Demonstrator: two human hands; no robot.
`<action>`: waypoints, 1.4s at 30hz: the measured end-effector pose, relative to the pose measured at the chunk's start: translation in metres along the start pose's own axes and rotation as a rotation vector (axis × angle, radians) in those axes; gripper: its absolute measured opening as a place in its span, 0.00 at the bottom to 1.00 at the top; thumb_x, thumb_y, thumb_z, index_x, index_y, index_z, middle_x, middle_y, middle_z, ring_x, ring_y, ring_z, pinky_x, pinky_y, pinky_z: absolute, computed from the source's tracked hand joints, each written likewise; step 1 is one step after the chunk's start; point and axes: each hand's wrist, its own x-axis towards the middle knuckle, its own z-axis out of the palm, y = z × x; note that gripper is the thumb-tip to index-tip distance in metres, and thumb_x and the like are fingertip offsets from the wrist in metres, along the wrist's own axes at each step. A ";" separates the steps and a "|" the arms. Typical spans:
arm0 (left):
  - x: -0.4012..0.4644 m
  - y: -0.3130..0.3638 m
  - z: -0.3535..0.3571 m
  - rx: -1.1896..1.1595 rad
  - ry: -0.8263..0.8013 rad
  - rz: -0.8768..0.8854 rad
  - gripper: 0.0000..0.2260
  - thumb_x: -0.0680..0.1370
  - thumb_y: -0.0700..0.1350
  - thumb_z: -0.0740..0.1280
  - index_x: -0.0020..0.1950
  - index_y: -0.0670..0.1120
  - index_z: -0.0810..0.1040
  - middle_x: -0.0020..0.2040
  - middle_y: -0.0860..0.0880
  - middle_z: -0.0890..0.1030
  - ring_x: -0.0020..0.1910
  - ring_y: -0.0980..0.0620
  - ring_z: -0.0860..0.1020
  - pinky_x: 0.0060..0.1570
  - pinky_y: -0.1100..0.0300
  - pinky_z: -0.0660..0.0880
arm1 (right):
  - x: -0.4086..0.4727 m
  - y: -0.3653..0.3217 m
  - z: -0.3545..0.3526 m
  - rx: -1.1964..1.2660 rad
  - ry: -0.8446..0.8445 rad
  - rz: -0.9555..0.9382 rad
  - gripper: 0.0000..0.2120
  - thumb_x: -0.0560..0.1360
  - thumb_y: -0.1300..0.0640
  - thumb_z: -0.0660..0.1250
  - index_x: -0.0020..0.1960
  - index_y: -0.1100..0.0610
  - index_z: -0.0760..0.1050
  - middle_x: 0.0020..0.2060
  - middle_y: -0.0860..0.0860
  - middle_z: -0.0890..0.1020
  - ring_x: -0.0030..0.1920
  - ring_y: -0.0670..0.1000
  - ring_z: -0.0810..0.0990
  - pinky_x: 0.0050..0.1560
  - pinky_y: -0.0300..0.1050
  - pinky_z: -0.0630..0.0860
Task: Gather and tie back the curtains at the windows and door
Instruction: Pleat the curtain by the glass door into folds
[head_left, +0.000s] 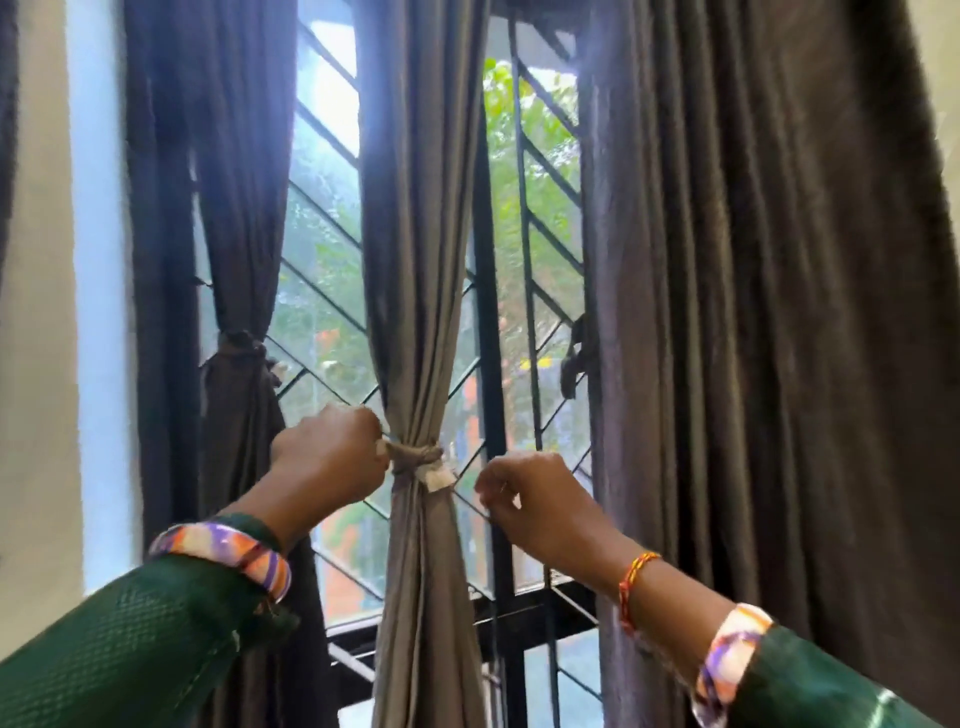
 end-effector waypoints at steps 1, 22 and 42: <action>0.003 0.005 -0.001 0.109 -0.026 0.011 0.11 0.76 0.51 0.61 0.54 0.49 0.77 0.56 0.46 0.78 0.56 0.44 0.77 0.50 0.55 0.73 | -0.001 0.002 -0.008 -0.016 -0.012 0.003 0.09 0.72 0.63 0.62 0.45 0.58 0.81 0.43 0.54 0.83 0.45 0.53 0.80 0.45 0.43 0.76; 0.123 0.262 -0.003 -0.400 0.195 0.168 0.23 0.70 0.58 0.68 0.58 0.45 0.73 0.47 0.43 0.82 0.53 0.44 0.78 0.52 0.52 0.75 | -0.014 0.216 -0.249 -0.465 -0.036 0.094 0.06 0.73 0.54 0.63 0.45 0.52 0.79 0.38 0.43 0.78 0.38 0.40 0.75 0.39 0.35 0.72; 0.243 0.356 -0.042 -0.468 0.589 0.139 0.39 0.62 0.71 0.64 0.70 0.56 0.65 0.72 0.40 0.61 0.71 0.41 0.62 0.66 0.47 0.66 | 0.143 0.320 -0.305 -0.248 0.263 0.063 0.27 0.75 0.51 0.65 0.70 0.57 0.62 0.65 0.54 0.72 0.65 0.55 0.72 0.65 0.47 0.69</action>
